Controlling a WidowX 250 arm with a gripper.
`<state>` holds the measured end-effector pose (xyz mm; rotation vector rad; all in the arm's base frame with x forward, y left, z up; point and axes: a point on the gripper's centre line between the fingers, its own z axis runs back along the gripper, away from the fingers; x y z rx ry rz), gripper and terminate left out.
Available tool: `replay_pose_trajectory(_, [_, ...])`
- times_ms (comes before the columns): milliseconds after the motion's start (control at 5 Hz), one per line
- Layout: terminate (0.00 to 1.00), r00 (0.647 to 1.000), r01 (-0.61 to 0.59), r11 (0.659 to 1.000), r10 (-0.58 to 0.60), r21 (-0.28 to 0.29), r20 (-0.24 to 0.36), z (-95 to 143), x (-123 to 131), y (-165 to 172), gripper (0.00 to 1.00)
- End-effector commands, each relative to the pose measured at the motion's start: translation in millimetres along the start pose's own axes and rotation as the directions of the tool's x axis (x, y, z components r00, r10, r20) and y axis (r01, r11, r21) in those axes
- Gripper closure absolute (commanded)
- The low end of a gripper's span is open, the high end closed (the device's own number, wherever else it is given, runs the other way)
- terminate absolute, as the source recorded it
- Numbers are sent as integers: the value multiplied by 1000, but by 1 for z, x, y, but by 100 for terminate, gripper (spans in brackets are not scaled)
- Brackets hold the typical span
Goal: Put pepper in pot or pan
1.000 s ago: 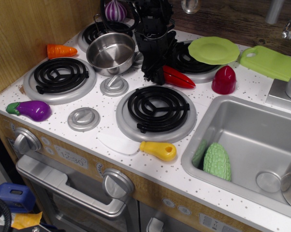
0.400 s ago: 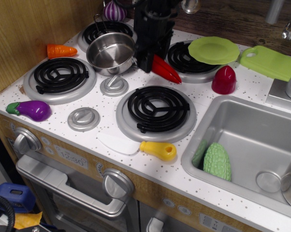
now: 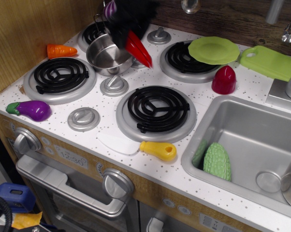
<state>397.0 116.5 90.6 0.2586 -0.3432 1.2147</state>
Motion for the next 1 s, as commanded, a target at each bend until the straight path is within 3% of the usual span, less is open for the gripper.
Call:
replay_pose_trajectory(0, [0, 991, 76, 992, -65, -99, 114, 23, 63, -1, 100])
replay_pose_trajectory(200, [0, 988, 109, 982, -91, -154, 122, 0, 75, 0, 100])
replay_pose_trajectory(400, [0, 987, 143, 964, -120, -223, 111, -20, 70, 10, 0])
replay_pose_trajectory(600, [0, 987, 143, 964, -120, -223, 111, -20, 70, 10, 0])
replay_pose_trajectory(800, [100, 987, 143, 964, -120, -223, 111, -20, 70, 10, 0])
